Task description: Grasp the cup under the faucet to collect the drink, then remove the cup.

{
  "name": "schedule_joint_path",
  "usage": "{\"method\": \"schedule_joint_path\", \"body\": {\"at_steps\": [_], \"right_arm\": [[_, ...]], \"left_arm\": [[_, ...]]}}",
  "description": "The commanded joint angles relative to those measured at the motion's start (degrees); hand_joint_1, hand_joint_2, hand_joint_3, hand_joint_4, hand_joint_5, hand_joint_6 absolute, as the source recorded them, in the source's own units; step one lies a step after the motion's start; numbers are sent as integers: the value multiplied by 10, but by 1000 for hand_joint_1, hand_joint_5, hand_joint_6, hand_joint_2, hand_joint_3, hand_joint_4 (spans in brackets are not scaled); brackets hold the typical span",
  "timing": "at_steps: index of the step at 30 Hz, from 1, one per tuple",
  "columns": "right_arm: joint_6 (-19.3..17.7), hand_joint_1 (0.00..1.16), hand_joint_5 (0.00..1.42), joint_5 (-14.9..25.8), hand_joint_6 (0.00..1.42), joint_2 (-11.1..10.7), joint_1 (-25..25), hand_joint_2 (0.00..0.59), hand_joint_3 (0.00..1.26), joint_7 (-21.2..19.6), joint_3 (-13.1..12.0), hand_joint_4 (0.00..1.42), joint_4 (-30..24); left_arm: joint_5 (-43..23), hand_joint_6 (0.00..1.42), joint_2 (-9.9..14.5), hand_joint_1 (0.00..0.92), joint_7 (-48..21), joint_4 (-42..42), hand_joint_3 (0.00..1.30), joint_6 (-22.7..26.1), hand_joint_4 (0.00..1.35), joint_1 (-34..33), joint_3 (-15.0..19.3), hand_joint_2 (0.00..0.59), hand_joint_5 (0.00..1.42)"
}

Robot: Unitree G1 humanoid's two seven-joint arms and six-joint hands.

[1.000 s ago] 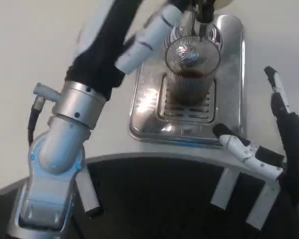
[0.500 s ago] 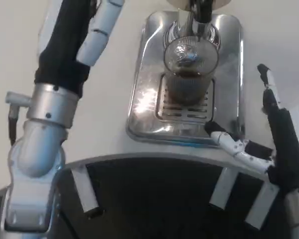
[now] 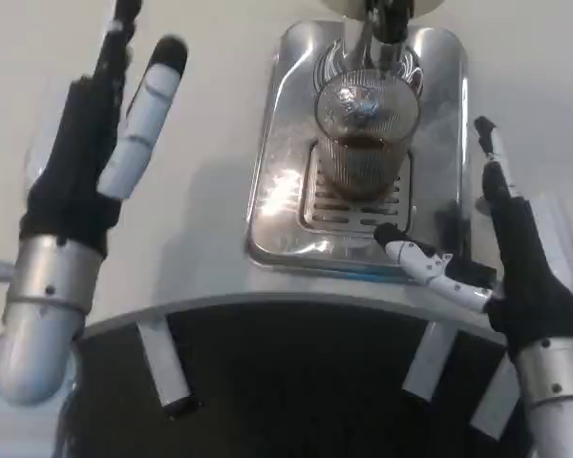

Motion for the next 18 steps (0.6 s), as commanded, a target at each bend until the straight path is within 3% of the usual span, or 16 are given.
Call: {"method": "schedule_joint_path", "body": {"at_steps": [1, 18], "right_arm": [[-11, 748, 14, 11, 160, -1, -16, 212, 0, -20, 1, 0, 22], [-19, 771, 14, 29, 160, -11, -107, 216, 0, -38, 4, 0, 105]], "left_arm": [[30, 0, 15, 0, 11, 2, 0, -2, 0, 50, -4, 245, 0], [54, 0, 14, 0, 30, -2, 0, -4, 0, 101, -19, 248, 0]]}}
